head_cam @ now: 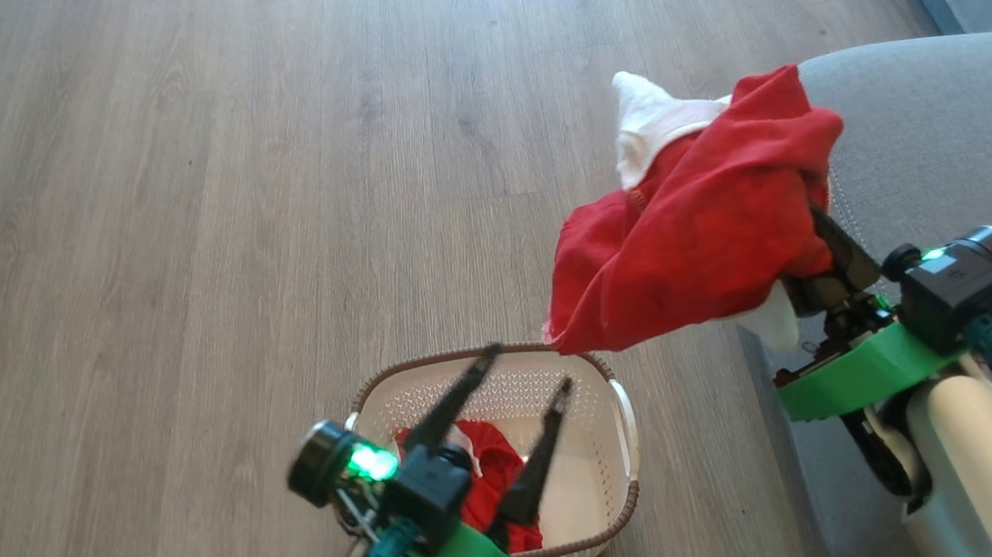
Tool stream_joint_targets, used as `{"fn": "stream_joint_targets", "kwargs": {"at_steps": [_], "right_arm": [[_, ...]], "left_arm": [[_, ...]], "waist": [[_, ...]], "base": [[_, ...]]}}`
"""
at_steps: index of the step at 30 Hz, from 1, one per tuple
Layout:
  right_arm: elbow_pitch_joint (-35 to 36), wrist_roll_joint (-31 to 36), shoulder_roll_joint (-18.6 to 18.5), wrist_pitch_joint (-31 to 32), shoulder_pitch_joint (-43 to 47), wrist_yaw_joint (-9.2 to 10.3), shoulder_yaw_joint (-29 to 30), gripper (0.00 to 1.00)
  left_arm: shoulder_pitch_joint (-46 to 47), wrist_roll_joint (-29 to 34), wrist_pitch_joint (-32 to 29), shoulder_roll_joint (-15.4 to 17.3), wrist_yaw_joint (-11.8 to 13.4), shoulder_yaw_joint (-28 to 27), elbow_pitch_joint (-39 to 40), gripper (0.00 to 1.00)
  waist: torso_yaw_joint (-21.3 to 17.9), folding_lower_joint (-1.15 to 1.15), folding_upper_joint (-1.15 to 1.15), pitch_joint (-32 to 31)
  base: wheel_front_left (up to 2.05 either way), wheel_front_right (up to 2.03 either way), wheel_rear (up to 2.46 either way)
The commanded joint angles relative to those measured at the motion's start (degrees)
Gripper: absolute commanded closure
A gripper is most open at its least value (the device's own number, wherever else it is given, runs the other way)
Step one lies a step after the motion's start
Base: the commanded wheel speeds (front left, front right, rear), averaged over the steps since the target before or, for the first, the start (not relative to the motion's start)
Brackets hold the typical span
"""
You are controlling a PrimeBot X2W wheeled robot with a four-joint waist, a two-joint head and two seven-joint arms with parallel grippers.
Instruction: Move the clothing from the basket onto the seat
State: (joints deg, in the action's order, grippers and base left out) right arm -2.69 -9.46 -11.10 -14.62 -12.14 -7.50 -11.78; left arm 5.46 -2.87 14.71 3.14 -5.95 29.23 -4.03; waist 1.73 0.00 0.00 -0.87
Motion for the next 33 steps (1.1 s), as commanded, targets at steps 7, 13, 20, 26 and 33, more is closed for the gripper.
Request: {"fn": "stream_joint_targets", "kwargs": {"at_steps": [7,13,20,26,33], "right_arm": [[3.0,0.5,0.2,-0.4,-1.3,0.01,1.4,1.00],[3.0,0.5,0.3,-0.4,-1.1,0.01,1.9,1.00],[3.0,0.6,0.4,-0.4,-1.1,0.01,2.0,1.00],[2.8,0.7,0.2,-0.4,-1.0,0.01,1.9,1.00],[2.7,0.6,0.2,-0.4,-1.2,0.01,1.6,1.00]], "left_arm": [[-0.2,0.4,0.3,1.5,-1.3,2.6,1.9,0.00],[-1.4,-0.2,0.3,1.4,-1.5,3.8,-0.4,0.00],[-1.7,0.1,0.3,1.5,-1.5,4.3,-2.4,0.00],[-1.8,0.0,0.3,1.2,-1.5,3.9,-2.4,0.00],[-1.8,0.0,0.3,1.1,-1.5,3.4,-2.4,0.00]], "waist": [[-0.2,0.00,0.00,0.0],[-0.4,0.00,0.00,0.0],[-0.7,0.00,0.00,0.0],[-0.6,0.00,0.00,-0.3],[-0.7,0.00,0.00,-0.5]], "base": [[0.00,0.00,0.00],[0.00,0.00,0.00],[0.00,0.00,0.00],[0.00,0.00,0.00],[0.00,0.00,0.00]]}}
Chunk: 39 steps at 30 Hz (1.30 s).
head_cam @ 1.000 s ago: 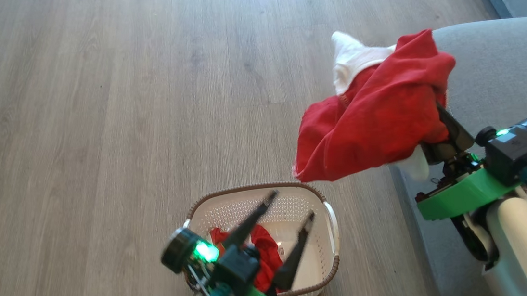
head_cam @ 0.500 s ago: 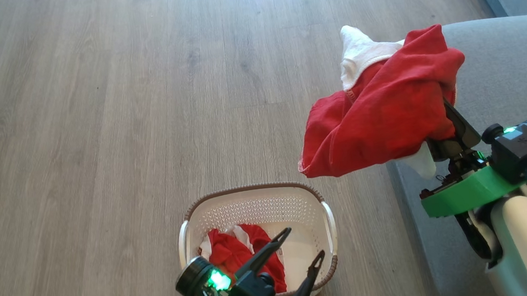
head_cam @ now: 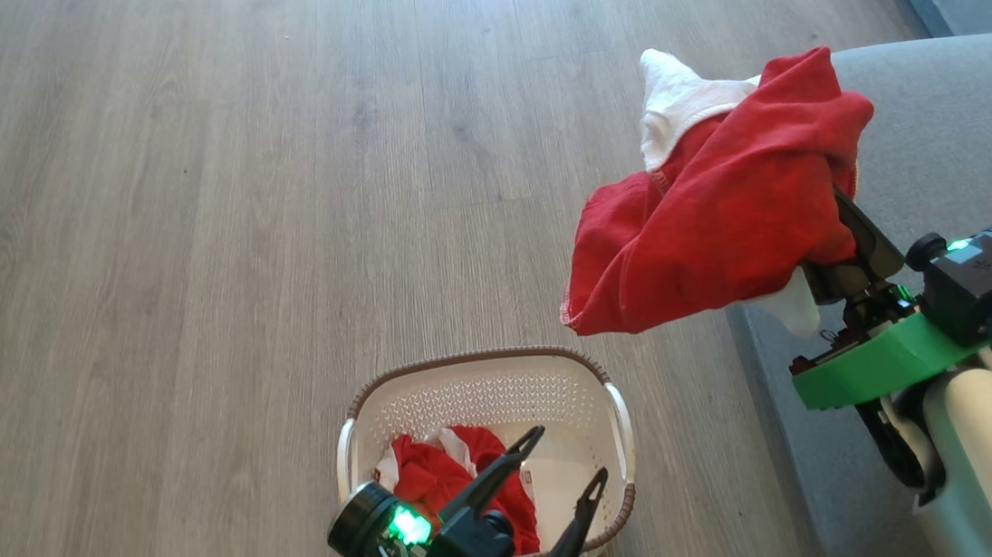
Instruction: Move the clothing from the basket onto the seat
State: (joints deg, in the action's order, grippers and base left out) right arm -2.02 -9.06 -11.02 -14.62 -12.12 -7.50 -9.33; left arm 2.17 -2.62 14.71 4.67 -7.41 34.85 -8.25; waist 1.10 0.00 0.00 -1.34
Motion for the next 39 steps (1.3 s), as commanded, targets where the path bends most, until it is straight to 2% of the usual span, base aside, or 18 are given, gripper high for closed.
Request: {"fn": "stream_joint_targets", "kwargs": {"at_steps": [1,11,20,31,39], "right_arm": [[2.0,0.2,0.1,-0.4,-1.2,0.01,-0.9,1.00],[2.4,0.0,0.1,-0.4,-1.7,0.01,-0.6,1.00],[3.0,0.1,0.6,-0.4,-2.1,0.01,0.8,1.00],[3.5,-0.3,1.5,-0.4,-3.2,0.01,1.5,1.00],[3.6,0.8,1.9,-0.4,-3.4,0.01,3.5,1.00]], "left_arm": [[1.5,-0.3,0.3,-0.5,-0.1,-2.2,1.9,0.00],[1.5,-0.2,0.3,-0.4,-0.1,-2.4,2.2,0.00],[3.3,-0.1,0.3,-0.1,-0.1,-1.8,2.2,0.00],[6.4,0.1,0.3,1.4,-0.1,1.3,1.8,0.00],[7.0,-0.4,0.3,1.6,-0.1,2.7,1.6,0.00]], "waist": [[-0.1,0.00,0.00,0.0],[-2.9,0.00,0.00,1.0],[-9.4,0.00,0.00,4.0],[-20.0,0.00,0.00,7.3],[-25.6,0.00,0.00,8.3]], "base": [[0.00,0.00,0.00],[0.00,0.00,0.00],[0.00,0.00,0.00],[0.00,0.00,0.00],[0.00,0.00,0.00]]}}
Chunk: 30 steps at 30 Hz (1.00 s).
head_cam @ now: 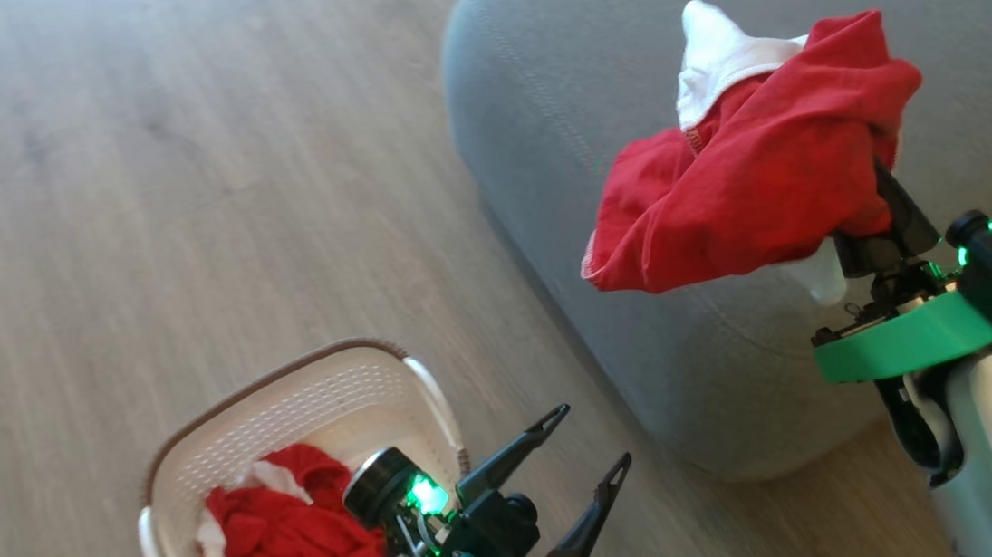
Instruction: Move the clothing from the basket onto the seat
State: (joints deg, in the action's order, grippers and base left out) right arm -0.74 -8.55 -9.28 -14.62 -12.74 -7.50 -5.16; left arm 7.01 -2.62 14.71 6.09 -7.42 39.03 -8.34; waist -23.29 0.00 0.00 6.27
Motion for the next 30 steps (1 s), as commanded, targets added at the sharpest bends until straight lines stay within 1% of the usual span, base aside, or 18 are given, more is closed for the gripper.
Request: {"fn": "stream_joint_targets", "kwargs": {"at_steps": [1,8,15,18,23,24,25,27,30], "right_arm": [[2.4,0.4,0.2,-0.4,-2.8,0.01,-0.3,1.00],[2.8,0.6,0.4,-0.4,-2.4,0.01,2.3,1.00],[3.5,2.2,0.1,-0.4,-2.4,0.01,5.7,1.00],[3.2,2.5,0.3,-0.4,-3.2,0.01,10.2,1.00],[2.4,1.9,-0.6,-0.4,-6.4,0.01,20.5,1.00],[2.4,1.9,-0.6,-0.4,-6.4,0.01,20.5,1.00],[2.2,1.7,-0.8,-0.4,-7.4,0.01,22.6,1.00],[1.3,1.6,-1.7,-0.4,-9.6,0.01,25.8,1.00],[-0.8,1.4,-4.4,-0.4,-13.6,0.01,28.5,1.00]], "left_arm": [[2.2,-0.4,0.3,0.2,-0.1,-1.2,1.7,0.00],[3.3,-0.5,0.3,0.7,-0.1,-0.6,1.1,0.00],[4.3,-0.4,0.3,1.0,-0.1,-0.8,0.9,0.00],[5.2,-0.3,0.3,1.4,-0.1,-0.7,1.0,0.00],[8.3,0.1,0.3,2.4,-0.1,0.6,0.8,0.00],[8.3,0.1,0.3,2.4,-0.1,0.6,0.8,0.00],[9.1,0.2,0.3,2.7,-0.1,1.0,0.7,0.00],[10.8,0.4,0.3,3.5,-0.1,2.0,0.6,0.00],[13.7,0.4,0.3,5.2,-0.1,3.9,0.4,0.00]], "waist": [[-1.7,0.00,0.00,0.9],[-3.6,0.00,0.00,2.3],[-4.0,0.00,0.00,3.9],[-3.6,0.00,0.00,5.5],[-1.6,0.00,0.00,10.3],[-1.6,0.00,0.00,10.3],[-1.3,0.00,0.00,11.5],[-0.6,0.00,0.00,14.2],[0.4,0.00,0.00,18.4]], "base": [[0.00,0.00,0.00],[0.00,0.00,0.00],[0.00,0.00,0.00],[0.00,0.00,0.00],[0.00,0.00,0.00],[0.00,0.00,0.00],[0.00,0.00,0.00],[0.00,0.00,0.00],[0.00,0.00,0.00]]}}
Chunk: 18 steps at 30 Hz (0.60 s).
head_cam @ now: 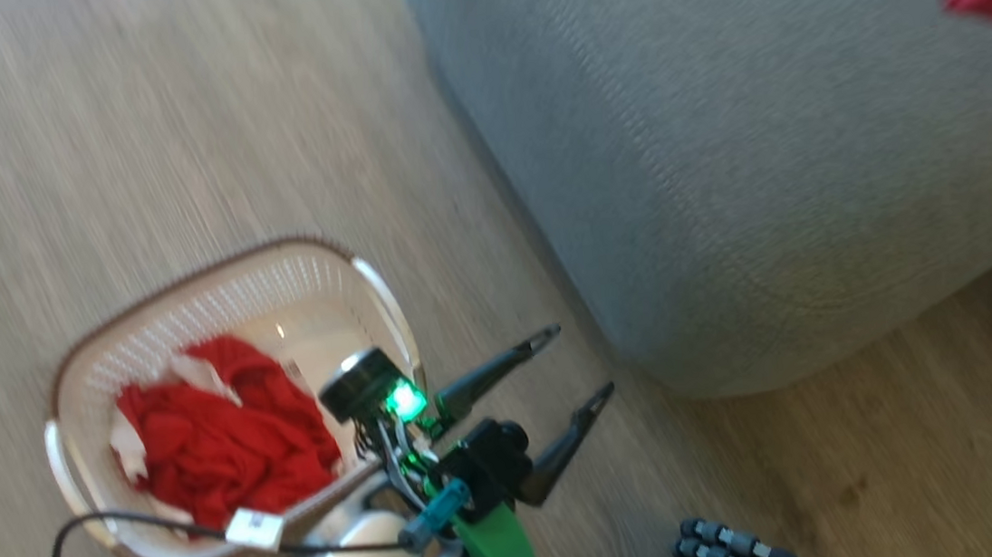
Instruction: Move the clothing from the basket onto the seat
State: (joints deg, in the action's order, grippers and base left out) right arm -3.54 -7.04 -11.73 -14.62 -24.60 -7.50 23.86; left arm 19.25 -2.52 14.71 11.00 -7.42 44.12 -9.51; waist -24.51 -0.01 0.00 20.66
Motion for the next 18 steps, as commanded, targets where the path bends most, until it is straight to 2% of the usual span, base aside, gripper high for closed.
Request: {"fn": "stream_joint_targets", "kwargs": {"at_steps": [1,4,9,18], "right_arm": [[1.4,-0.4,-2.7,-0.4,-3.3,0.01,0.5,1.00],[-1.3,-1.4,-5.3,-0.4,-8.0,0.01,3.7,1.00],[-6.4,-2.1,-9.1,-0.4,-16.3,0.01,5.4,1.00],[-20.4,-2.9,-14.6,-0.4,-29.8,0.01,2.2,1.00]], "left_arm": [[2.4,0.3,0.3,0.8,-0.1,-0.8,1.4,0.00],[4.8,0.5,0.3,2.3,-0.1,-0.1,1.1,0.00],[7.5,1.0,0.3,3.8,-0.1,0.5,1.7,0.00],[10.7,1.6,0.3,5.0,0.0,0.5,2.1,0.00]], "waist": [[2.0,0.01,0.00,5.3],[2.8,0.01,0.00,8.8],[3.8,0.01,0.00,13.8],[6.7,0.01,0.00,18.8]], "base": [[0.00,0.00,0.00],[0.00,0.00,0.00],[0.00,0.00,0.00],[0.00,0.00,0.00]]}}
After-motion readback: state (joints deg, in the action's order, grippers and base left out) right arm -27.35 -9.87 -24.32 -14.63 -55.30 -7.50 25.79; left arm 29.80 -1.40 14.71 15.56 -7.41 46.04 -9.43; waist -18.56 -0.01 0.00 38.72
